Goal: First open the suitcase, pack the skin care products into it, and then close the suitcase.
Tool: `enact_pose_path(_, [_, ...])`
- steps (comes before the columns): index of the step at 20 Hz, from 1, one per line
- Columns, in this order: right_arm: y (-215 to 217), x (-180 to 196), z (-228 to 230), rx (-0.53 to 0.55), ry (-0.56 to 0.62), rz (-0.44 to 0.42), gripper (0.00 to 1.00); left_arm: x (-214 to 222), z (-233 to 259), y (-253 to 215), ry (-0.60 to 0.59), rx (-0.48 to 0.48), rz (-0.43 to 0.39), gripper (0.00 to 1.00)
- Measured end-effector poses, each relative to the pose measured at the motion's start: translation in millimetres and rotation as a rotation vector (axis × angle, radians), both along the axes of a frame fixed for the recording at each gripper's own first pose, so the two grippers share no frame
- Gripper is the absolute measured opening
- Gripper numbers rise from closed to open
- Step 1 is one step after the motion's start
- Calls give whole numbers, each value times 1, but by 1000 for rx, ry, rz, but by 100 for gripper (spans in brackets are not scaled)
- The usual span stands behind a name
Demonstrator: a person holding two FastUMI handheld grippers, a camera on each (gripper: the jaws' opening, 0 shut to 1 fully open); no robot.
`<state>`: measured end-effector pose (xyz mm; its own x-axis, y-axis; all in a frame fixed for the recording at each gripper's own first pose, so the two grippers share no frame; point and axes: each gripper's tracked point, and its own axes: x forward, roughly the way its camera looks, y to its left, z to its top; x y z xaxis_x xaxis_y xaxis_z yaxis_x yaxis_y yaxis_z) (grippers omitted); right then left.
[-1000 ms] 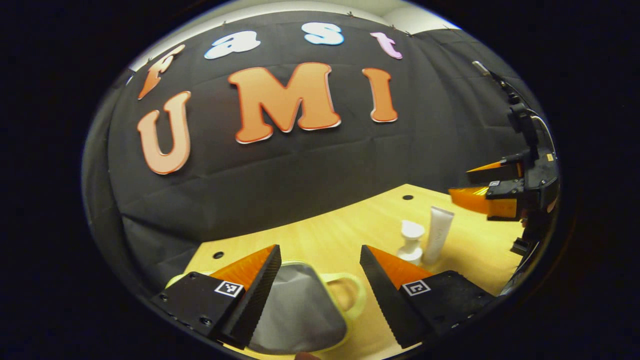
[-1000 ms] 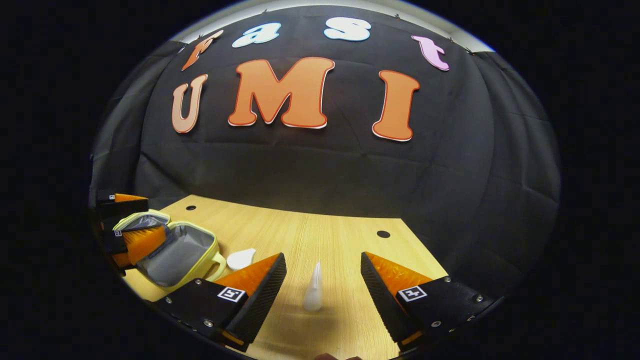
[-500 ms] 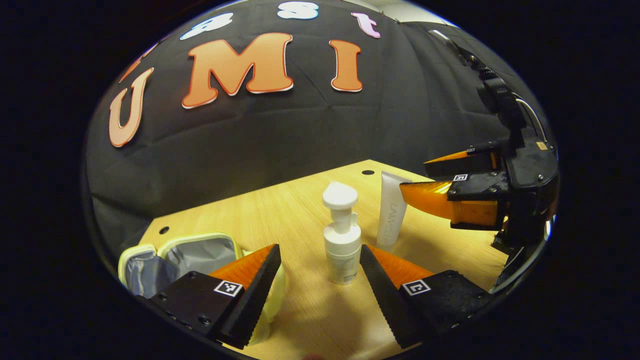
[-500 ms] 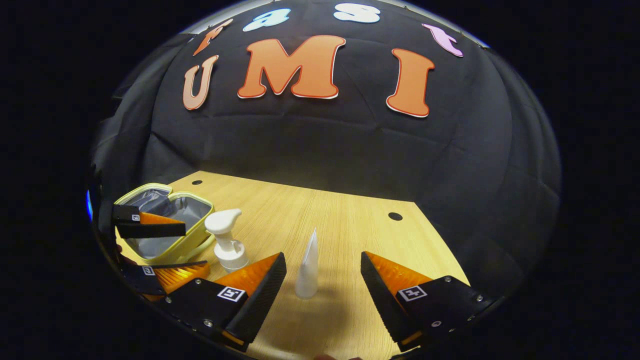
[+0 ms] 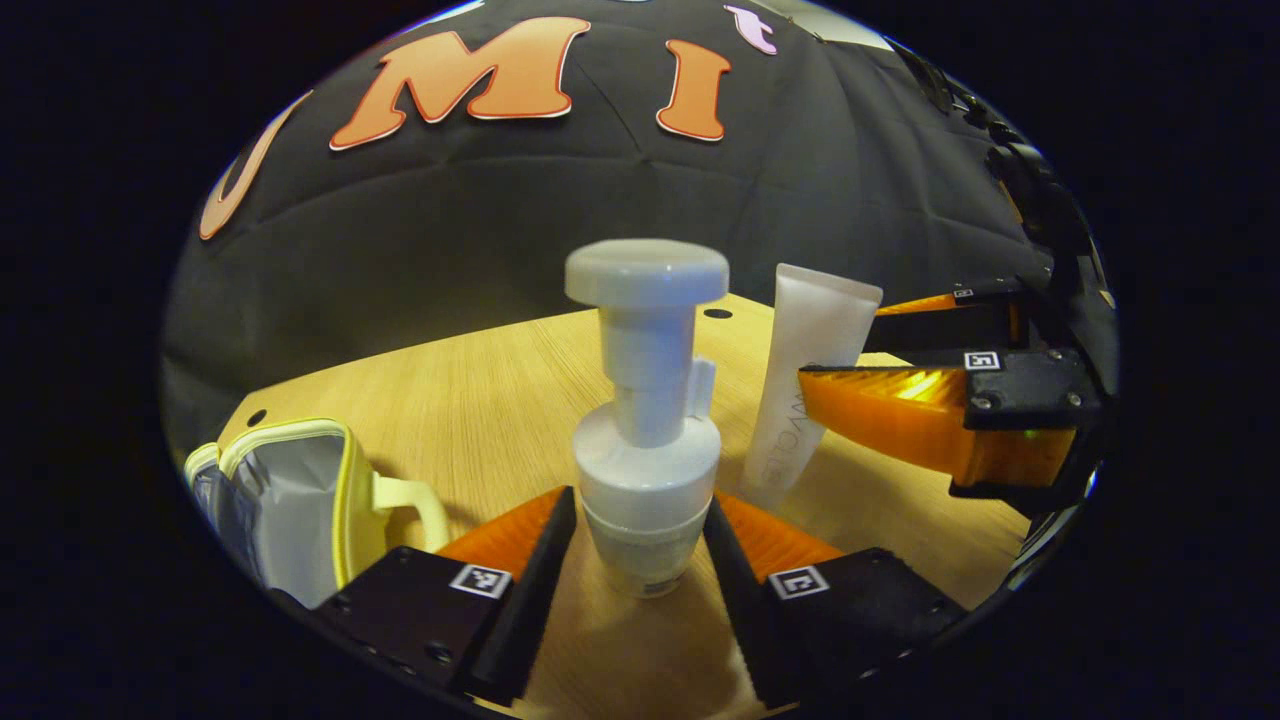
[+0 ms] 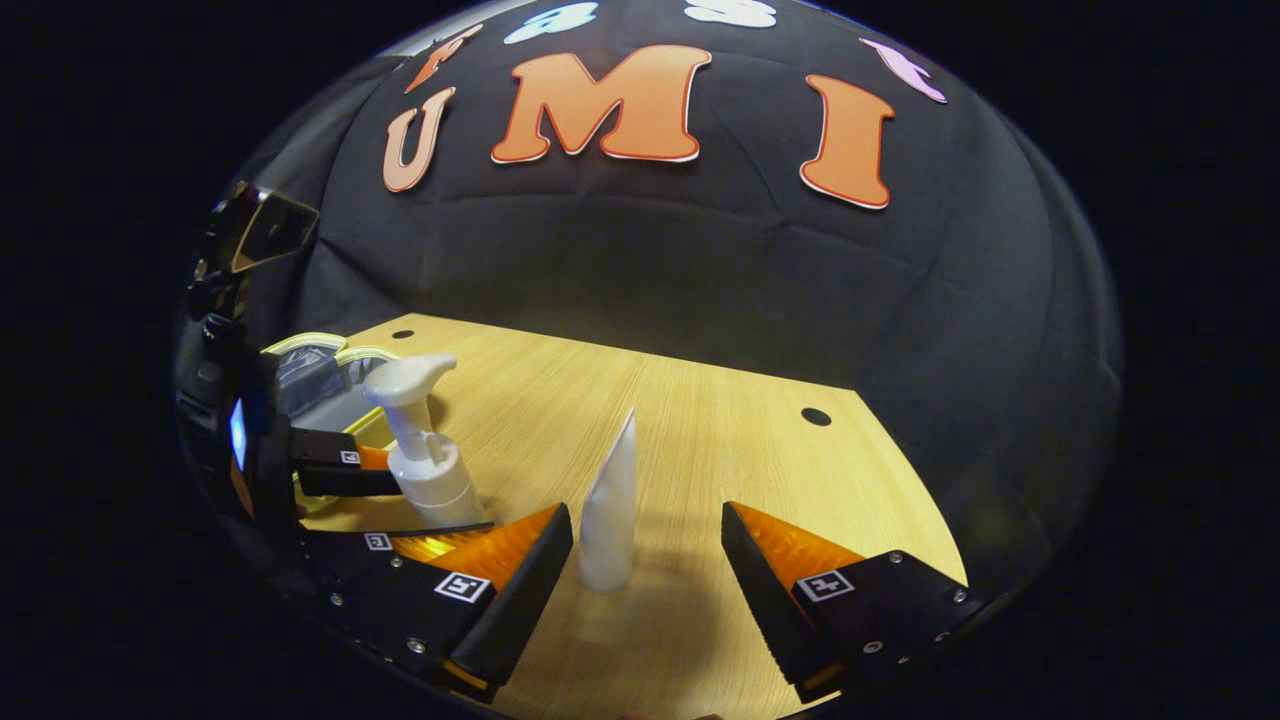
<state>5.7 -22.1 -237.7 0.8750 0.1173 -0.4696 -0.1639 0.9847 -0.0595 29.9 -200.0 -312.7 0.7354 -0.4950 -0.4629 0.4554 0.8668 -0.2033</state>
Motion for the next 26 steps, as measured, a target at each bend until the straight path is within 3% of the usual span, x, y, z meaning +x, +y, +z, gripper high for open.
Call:
enact_pose_path(2, [4, 1, -6, 4, 9, 17, 95, 3, 0, -2, -3, -1, -2, 62])
enact_pose_path(11, [26, 14, -34, 60, 48, 73, 89, 5, 37, 30, 10, -3, 60, 57])
enact_pose_path(15, [31, 19, -43, 69, 68, 78, 76, 10, 67, 60, -8, -13, 123, 57])
enact_pose_path(20, [34, 21, -47, 76, 88, 77, 47, 7, 82, 117, -25, 37, 214, 57])
enact_pose_path(26, [50, 16, -27, 104, 101, 62, 39, 2, 84, 181, -13, 105, 285, 57])
